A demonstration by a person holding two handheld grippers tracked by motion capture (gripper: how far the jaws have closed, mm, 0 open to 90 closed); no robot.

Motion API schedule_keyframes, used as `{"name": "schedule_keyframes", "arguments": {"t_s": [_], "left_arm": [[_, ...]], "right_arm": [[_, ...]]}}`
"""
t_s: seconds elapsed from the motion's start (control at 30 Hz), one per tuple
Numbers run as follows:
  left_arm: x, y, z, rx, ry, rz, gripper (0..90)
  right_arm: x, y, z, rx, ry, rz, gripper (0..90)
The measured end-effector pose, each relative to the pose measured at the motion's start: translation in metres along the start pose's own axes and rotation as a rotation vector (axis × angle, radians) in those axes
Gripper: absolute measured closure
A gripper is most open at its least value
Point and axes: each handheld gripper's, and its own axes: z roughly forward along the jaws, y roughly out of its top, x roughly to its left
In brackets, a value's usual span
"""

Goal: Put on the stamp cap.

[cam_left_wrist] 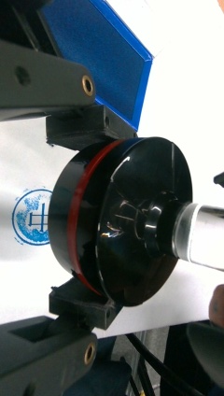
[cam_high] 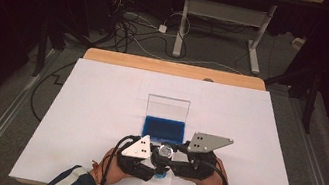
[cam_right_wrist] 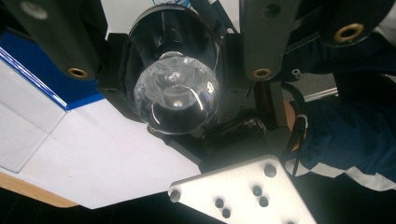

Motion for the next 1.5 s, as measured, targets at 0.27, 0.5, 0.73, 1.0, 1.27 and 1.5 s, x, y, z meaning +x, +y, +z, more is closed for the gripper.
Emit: {"name": "schedule_keyframes", "arguments": {"t_s": [0.27,0.5,0.73,1.0,1.27,1.5], "left_arm": [[0.001,-0.001,0.004,0.035,0.019,-0.009,32.1],[0.003,-0.003,0.006,0.066,0.034,-0.011,27.7],[0.004,-0.004,0.005,0.076,0.044,-0.013,26.0],[0.006,-0.005,0.0,0.079,0.058,-0.02,23.5],[0.008,-0.009,-0.005,0.087,0.074,-0.015,19.7],[0.011,-0.016,-0.021,0.084,0.101,-0.014,15.7]], "right_arm": [[0.0,0.001,-0.002,-0.009,-0.007,-0.003,57.0],[-0.005,0.002,-0.008,-0.018,-0.046,0.02,57.0],[-0.01,0.003,-0.014,-0.021,-0.074,0.031,57.0],[-0.016,0.003,-0.022,-0.027,-0.107,0.05,57.0],[-0.025,0.004,-0.033,-0.027,-0.145,0.081,57.0],[-0.029,0.006,-0.043,-0.04,-0.174,0.084,57.0]]}}
